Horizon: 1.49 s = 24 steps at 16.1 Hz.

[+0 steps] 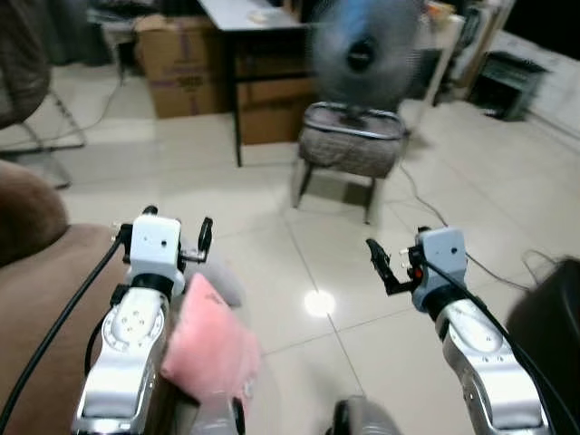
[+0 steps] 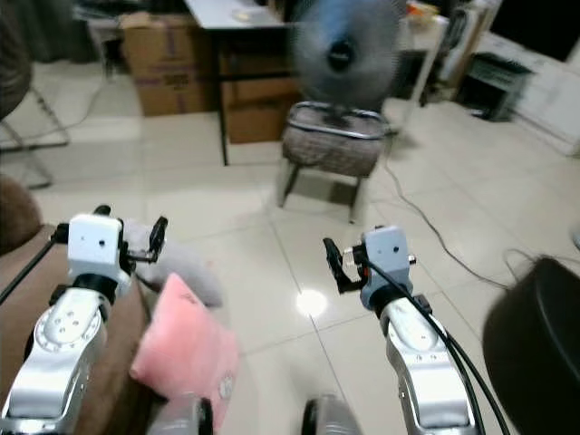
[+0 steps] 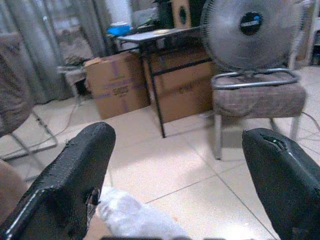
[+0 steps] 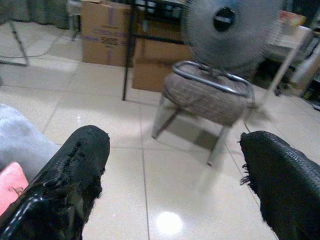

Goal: Move the pillow to the sofa from floor

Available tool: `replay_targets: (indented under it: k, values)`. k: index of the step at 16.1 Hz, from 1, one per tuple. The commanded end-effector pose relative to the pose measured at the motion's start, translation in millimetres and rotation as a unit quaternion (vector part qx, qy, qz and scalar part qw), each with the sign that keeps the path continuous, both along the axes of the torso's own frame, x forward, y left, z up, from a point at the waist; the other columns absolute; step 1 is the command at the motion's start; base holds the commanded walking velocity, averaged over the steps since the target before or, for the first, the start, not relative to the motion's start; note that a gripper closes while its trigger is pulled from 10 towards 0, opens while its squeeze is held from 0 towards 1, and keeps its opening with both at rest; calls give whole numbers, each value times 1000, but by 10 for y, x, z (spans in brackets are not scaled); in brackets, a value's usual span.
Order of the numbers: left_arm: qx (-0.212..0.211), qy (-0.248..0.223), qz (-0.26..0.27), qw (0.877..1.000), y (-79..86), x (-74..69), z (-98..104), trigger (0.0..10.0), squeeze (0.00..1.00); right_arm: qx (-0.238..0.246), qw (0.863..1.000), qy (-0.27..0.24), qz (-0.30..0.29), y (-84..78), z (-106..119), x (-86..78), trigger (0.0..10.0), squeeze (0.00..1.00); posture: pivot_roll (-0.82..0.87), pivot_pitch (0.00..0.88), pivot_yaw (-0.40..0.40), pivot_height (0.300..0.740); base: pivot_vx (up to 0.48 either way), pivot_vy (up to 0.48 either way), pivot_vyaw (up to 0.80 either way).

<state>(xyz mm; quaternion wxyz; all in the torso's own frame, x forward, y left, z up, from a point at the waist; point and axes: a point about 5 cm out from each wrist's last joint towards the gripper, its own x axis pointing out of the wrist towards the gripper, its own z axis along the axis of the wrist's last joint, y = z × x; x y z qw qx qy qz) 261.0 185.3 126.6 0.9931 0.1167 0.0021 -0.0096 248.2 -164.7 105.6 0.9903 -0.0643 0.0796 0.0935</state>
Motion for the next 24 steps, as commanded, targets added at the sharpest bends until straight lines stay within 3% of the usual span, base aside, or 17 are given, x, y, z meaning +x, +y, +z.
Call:
replay_targets:
  k: [1, 10, 24]
  values:
    - [-1, 6, -2, 1000, -19, -10, -27, 10000, 231, -1, 1000, -12, -6, -36, 54, 24, 10000, 0, 20, 0, -25, 610, 0, 0, 0]
    - [6, 3, -11, 1000, -41, 20, -32, 10000, 243, -10, 1000, -15, -16, -83, 36, 43, 10000, 0, 16, 0, -27, 605, 0, 0, 0]
    - [10, 7, -22, 1000, -52, 50, -58, 10000, 251, -30, 999, -27, -29, -120, 32, 76, 10000, 0, 17, 0, -26, 605, 299, 0, 0]
